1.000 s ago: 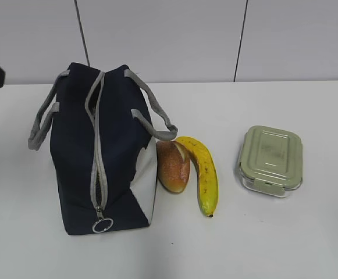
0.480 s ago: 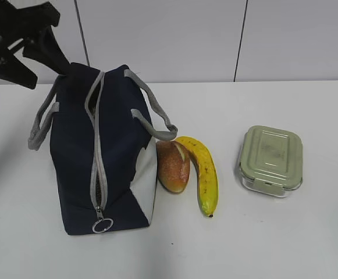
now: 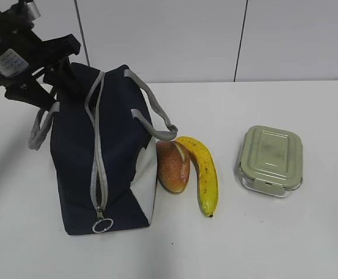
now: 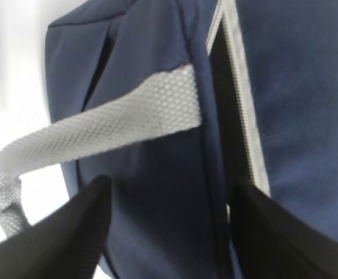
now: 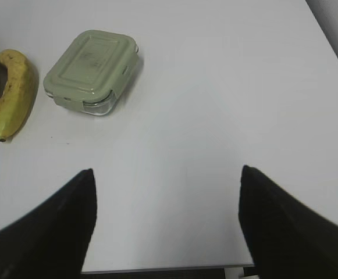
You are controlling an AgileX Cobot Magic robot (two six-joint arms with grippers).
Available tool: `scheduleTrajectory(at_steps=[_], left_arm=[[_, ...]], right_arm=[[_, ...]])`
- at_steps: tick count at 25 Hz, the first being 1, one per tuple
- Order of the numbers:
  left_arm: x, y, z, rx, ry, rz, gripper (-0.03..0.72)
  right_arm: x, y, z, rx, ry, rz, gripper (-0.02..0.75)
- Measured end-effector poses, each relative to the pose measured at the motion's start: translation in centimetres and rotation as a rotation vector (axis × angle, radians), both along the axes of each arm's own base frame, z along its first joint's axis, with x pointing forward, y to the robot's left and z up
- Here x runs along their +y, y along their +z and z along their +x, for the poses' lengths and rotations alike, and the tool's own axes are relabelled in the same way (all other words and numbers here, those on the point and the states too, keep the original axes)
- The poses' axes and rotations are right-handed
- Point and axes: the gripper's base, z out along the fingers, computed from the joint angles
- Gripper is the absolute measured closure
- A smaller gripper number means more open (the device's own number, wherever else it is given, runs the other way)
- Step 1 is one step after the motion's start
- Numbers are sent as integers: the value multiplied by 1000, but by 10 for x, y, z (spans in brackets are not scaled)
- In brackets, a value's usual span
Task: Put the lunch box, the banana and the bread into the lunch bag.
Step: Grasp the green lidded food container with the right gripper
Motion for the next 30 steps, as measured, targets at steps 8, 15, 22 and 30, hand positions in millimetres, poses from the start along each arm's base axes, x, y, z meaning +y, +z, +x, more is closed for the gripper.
scheduleTrajectory(at_steps=[8, 15, 22, 30], left_arm=[[0, -1, 0, 0, -20, 6, 682], [0, 0, 1, -11, -14, 2, 688], [0, 0, 1, -12, -14, 0, 690], [0, 0, 2, -22, -10, -1, 689]], right_arm=[[0, 0, 0, 0, 0, 0, 174], [0, 0, 0, 0, 0, 0, 174], [0, 0, 0, 0, 0, 0, 174], [0, 1, 0, -7, -3, 0, 174]])
